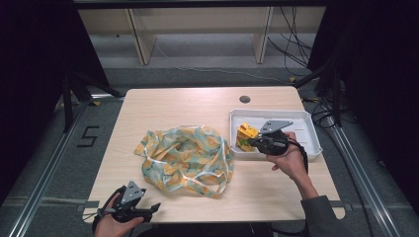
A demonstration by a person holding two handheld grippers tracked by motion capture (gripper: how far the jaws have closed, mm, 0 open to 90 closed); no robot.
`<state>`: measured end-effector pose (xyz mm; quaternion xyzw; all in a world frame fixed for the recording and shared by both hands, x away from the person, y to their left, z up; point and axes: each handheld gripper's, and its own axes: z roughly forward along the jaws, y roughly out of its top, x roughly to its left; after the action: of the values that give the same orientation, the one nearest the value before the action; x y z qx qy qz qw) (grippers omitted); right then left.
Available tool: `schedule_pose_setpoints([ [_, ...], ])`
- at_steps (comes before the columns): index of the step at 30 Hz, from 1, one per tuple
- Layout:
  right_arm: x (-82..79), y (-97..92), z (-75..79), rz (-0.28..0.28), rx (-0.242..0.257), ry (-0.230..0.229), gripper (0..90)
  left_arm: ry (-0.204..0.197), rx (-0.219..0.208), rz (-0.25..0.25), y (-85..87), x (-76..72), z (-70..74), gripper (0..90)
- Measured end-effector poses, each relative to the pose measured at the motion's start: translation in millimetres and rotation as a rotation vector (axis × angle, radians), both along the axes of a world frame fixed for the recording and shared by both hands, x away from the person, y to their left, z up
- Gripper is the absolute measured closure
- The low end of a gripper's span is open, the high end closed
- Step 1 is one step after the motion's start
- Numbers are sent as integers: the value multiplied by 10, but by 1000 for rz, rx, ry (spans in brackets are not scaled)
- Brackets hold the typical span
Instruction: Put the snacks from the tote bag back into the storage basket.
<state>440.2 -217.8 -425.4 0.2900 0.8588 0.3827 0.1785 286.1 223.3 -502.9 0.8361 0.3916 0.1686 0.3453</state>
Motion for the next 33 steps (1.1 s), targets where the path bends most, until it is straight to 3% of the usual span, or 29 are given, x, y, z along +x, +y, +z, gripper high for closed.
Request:
schedule_pose_setpoints([
  [3, 43, -11, -74, -16, -16, 16, 900, 0, -9, 2, -2, 1, 1, 276],
  [4, 63, -28, -106, -16, -13, 42, 900, 4, 6, -11, 11, -1, 10, 276],
  [6, 78, -37, -122, -11, -16, 39, 900, -3, 15, -19, 18, 7, 15, 276],
  [7, 69, -20, -152, -44, 3, 29, 900, -2, 12, -17, 16, 9, 13, 276],
  [8, 90, -44, -160, -26, -31, 53, 900, -1, 15, -19, 18, 8, 12, 276],
  [11, 119, -38, -203, -15, -41, 42, 900, -1, 15, -17, 19, 7, 14, 276],
  [13, 121, -25, -239, -36, -41, 42, 900, -5, 0, 0, 8, 6, 6, 276],
  [15, 130, -32, -245, -33, -48, 44, 900, 0, 17, -19, 21, 6, 13, 276],
  [16, 140, -44, -255, -38, -46, 50, 900, -9, 0, -7, 10, 13, 0, 276],
  [21, 160, -80, -269, -50, -47, 49, 900, -7, 8, -25, 18, 11, 0, 276],
  [23, 170, -116, -258, -49, -65, 70, 900, -2, 14, -20, 15, 10, 8, 276],
  [24, 175, -107, -292, -67, -33, 51, 900, 0, 15, -21, 15, 9, 8, 276],
  [27, 192, -131, -296, -66, -50, 46, 900, 0, 16, -23, 14, 11, 6, 276],
  [28, 195, -148, -277, -61, -64, 74, 900, 2, 22, -27, 16, 11, 7, 276],
  [30, 203, -151, -292, -68, -60, 64, 900, 17, 24, -28, 18, 7, 7, 276],
  [33, 211, -162, -285, -65, -74, 72, 900, 1, 23, -29, 16, 13, 8, 276],
])
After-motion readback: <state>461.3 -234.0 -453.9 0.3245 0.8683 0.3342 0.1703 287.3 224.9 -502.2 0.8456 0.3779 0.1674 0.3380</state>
